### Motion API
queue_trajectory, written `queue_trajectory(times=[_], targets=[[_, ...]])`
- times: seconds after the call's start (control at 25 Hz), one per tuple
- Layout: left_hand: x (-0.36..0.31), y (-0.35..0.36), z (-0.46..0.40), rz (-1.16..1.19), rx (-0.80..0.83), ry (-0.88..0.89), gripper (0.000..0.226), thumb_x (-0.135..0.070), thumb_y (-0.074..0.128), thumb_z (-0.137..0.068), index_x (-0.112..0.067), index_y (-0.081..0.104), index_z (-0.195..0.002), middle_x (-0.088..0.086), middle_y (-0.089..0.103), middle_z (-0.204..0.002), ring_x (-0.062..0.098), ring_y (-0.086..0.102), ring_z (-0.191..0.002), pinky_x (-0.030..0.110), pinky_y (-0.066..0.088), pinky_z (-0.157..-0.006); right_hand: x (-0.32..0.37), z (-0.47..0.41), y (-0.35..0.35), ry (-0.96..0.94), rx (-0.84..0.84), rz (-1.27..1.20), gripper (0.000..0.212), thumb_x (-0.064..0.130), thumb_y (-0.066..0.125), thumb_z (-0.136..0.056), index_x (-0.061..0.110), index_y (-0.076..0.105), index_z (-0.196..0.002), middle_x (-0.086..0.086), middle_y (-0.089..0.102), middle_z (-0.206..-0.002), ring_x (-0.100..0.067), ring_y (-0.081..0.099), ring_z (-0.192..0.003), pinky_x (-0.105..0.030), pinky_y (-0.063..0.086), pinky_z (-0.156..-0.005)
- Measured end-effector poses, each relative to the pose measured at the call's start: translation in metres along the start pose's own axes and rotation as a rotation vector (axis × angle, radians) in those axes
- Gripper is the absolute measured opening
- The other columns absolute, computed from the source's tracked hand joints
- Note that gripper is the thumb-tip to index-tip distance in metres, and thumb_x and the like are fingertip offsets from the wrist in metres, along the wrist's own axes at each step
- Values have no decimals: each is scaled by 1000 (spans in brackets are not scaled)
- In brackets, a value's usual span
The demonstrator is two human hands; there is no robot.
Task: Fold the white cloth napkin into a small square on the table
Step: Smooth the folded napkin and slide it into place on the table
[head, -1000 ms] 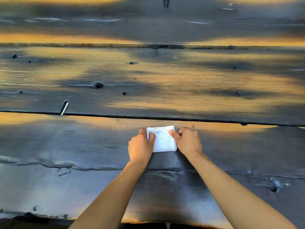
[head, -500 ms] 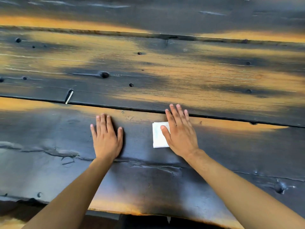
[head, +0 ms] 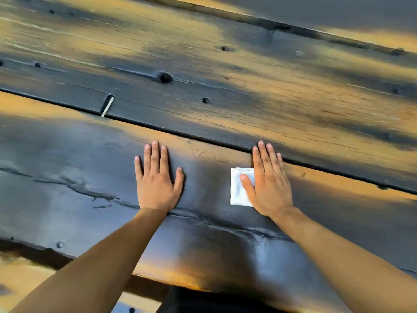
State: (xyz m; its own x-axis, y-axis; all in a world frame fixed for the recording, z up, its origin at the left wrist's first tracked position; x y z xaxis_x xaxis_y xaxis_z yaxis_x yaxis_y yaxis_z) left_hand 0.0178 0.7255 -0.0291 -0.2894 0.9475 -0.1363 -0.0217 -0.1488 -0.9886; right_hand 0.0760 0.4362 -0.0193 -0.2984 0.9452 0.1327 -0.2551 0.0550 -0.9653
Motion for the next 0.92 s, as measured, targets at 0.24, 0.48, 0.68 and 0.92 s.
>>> queue_trajectory(times=[0.24, 0.48, 0.68, 0.92], targets=[[-1, -5, -1, 4, 8, -4, 73, -47, 36, -96, -8, 28, -157, 12, 19, -167, 27, 10, -156, 56, 12, -124, 6, 1, -17, 9, 74, 84, 78, 55, 25, -99, 6, 13, -159, -12, 6, -168, -28, 1, -156, -52, 7, -126], [0, -7, -1, -1, 13, -8, 74, -46, 42, -94, -9, 29, -157, 11, 19, -168, 27, 11, -156, 56, 13, -124, 46, -9, -29, -48, -17, 47, 71, 46, 28, -100, 5, 23, -157, -14, 15, -166, -30, 5, -156, -51, 6, -126], [0, -4, -1, 7, -10, 7, 75, -47, 43, -93, -9, 28, -157, 10, 20, -167, 26, 12, -156, 56, 13, -124, 51, -13, -7, -76, -1, 112, 74, 50, 34, -98, 10, 21, -158, -18, 11, -167, -34, 6, -155, -54, 11, -124], [0, -8, -1, 15, 24, 0, 76, -48, 41, -94, -10, 25, -158, 10, 17, -168, 26, 9, -157, 56, 13, -123, 53, -14, -10, -57, -8, 118, 74, 50, 33, -98, 9, 20, -158, -16, 10, -167, -34, 4, -155, -56, 10, -124]])
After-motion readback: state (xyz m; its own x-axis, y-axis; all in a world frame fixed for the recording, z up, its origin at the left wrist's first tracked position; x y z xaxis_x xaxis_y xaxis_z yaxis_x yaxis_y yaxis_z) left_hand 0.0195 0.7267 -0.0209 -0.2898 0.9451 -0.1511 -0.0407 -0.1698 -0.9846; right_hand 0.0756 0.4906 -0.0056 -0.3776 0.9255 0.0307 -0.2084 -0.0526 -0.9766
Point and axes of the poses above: each hand's wrist, its own z-axis away from the middle knuckle, its own y-axis out of the palm, x = y × z, the point moved 4 cm from there along -z, towards the middle knuckle
